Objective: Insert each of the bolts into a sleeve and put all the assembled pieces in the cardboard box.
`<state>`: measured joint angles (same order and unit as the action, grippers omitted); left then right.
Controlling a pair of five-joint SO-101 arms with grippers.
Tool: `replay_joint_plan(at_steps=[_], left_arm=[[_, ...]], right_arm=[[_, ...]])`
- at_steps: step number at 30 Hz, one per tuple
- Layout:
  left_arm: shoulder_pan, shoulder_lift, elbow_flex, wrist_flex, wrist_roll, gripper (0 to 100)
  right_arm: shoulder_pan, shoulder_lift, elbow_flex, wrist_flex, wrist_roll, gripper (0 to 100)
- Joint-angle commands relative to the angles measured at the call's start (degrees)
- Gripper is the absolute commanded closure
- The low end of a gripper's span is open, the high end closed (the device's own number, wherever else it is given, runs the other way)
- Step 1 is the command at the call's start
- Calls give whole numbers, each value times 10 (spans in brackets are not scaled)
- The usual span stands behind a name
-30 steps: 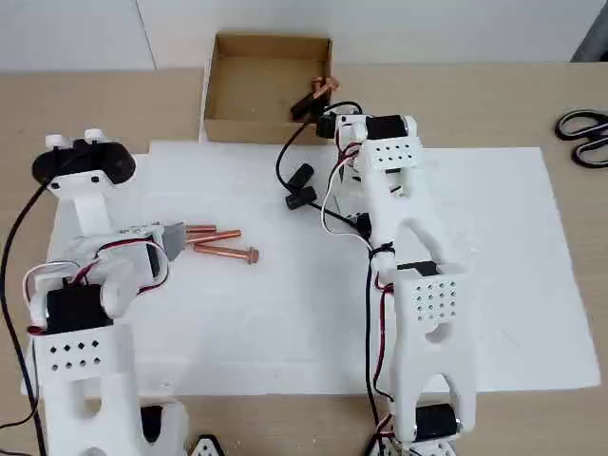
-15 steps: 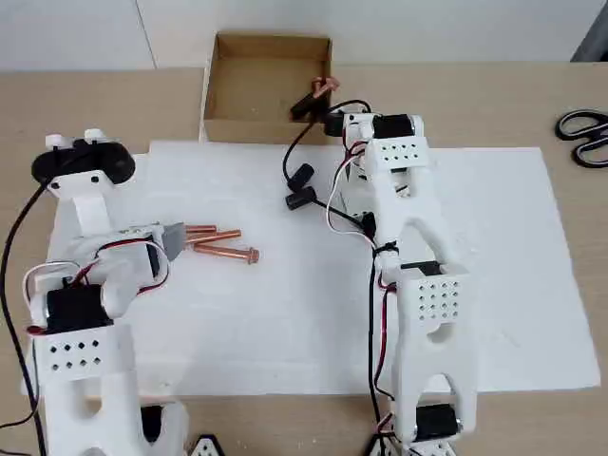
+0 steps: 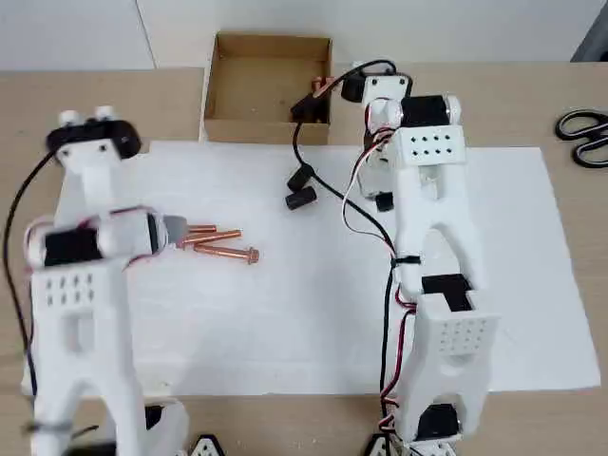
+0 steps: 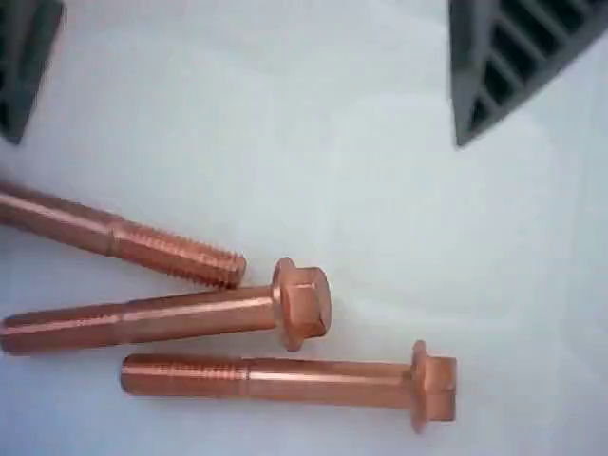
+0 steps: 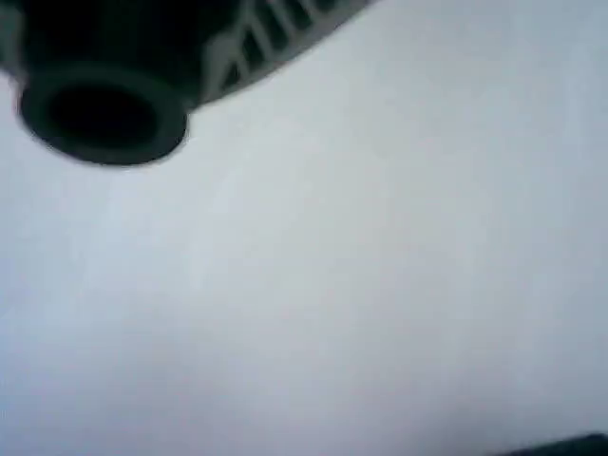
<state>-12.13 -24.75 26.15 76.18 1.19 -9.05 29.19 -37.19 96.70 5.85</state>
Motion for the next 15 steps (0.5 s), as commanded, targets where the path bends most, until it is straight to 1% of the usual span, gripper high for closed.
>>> replay_joint_plan(at_steps=[1,4,5,6,9,10,12,13,15], left_arm=[[32,105,-78,2,-70,727],[56,190,-131,2,-59,727],[66,214,-143,2,-66,727],[73,235,-153,2,-88,727],[89,294,-189,3,-185,727],[91,306,-201,3,-191,727],[94,326,-219,4,-175,727],[94,330,-228,12,-153,727],[90,338,-245,23,-70,727]], right_arm=[[13,-44,11,4,-7,995],[26,-46,11,5,-7,995],[30,-46,11,5,-7,995],[33,-46,11,5,-7,995],[44,-46,11,5,-8,995],[45,-46,11,5,-8,995],[48,-46,11,6,-8,995],[49,-46,11,6,-8,995],[49,-45,11,6,-8,995]])
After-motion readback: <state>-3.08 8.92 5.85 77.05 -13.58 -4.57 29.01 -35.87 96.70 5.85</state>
